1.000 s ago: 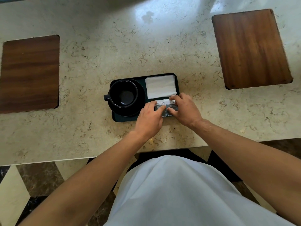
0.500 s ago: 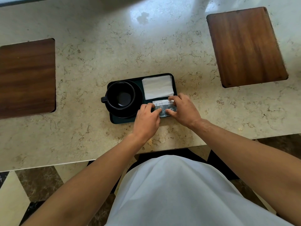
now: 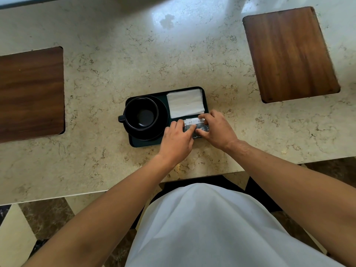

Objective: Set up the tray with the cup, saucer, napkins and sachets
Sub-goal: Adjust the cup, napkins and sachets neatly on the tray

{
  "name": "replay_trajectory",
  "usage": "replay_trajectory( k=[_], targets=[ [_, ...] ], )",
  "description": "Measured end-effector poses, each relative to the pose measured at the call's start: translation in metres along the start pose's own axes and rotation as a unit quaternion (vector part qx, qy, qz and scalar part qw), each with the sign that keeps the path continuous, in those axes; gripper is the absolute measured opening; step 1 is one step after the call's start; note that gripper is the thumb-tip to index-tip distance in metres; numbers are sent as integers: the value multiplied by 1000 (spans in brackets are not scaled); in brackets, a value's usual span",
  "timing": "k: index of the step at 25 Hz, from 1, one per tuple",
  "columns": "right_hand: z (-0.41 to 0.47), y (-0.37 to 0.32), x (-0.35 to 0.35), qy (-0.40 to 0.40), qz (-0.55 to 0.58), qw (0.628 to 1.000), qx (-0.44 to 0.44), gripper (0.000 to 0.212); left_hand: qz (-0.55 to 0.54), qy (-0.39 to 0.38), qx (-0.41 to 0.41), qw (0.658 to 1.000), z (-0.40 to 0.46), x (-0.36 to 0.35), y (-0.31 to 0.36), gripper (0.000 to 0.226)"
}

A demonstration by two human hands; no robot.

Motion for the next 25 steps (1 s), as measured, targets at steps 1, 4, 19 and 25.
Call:
replay_trajectory(
  k=[1,4,19,25],
  targets=[
    [-1,0,0,0,1,1000,-1,57,5,-3,-2,1000,-1,-1,0,47],
    [-2,0,0,0,6,1000,-8,59,22,-11,-9,1000,-3,-2,-3,49],
    [3,-19,-8,9,-55,998,4,55,45,-9,20,999,-20,-2,-11,55],
    [2,-17,-6,11,-64,998,2,53,38,-16,37,998,-18,-4,-7,61]
  ],
)
Point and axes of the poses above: each hand's wrist, its own z-axis towards the middle knuckle, its own x-axis out of the back of the hand, y = z × x, the point moved 2 cm from there along z, towards the middle knuckle, and after that the axes turned 7 degrees about -z, right-handed, at the moved point
